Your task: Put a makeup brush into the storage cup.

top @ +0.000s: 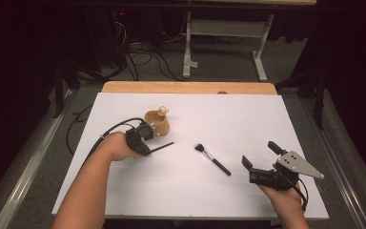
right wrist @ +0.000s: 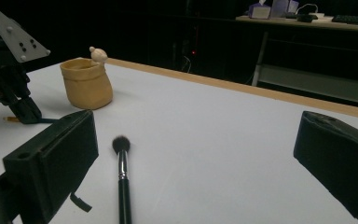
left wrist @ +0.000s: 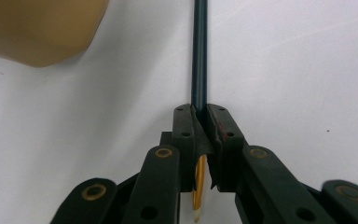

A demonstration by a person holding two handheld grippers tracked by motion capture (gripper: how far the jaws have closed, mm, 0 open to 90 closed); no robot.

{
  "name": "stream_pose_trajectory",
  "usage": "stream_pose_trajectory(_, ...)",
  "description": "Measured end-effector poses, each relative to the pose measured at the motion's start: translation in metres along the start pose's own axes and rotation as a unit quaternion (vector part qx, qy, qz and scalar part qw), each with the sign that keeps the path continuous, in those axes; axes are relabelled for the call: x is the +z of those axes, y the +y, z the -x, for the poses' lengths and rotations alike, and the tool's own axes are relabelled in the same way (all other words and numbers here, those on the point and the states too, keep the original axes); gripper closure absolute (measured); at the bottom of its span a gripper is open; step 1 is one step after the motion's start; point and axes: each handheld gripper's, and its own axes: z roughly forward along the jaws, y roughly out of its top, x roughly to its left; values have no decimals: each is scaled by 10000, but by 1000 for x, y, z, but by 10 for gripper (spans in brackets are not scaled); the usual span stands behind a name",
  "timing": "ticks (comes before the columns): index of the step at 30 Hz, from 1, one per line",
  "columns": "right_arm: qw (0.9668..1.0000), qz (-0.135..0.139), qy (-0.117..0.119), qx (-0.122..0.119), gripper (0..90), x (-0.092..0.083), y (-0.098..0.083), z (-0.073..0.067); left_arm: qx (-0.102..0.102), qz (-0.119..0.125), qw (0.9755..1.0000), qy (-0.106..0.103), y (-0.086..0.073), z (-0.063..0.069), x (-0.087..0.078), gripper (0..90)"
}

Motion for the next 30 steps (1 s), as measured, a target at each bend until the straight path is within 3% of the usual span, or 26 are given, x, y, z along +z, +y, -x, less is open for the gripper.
stream_pose_trajectory(13, 10000, 13, 3, 24, 9, 0, 0, 0, 9, -119, 9999, 43, 2, 5, -2, 823)
stream_pose_trajectory(17, 10000, 16, 3, 14, 9, -1, 0, 1, 25, -30, 10000, 46, 0, 7, -8, 823)
stream_pose_trajectory(24, 10000, 33, -4, 6, 9, 0, 1, 1, 163, 114, 9998, 85, -2, 18, -23, 823)
stream_pose_trajectory(30, 10000, 42, 60, 24, 9, 4, 4, -1, 349, 224, 9991, 125, 1, 38, -34, 826)
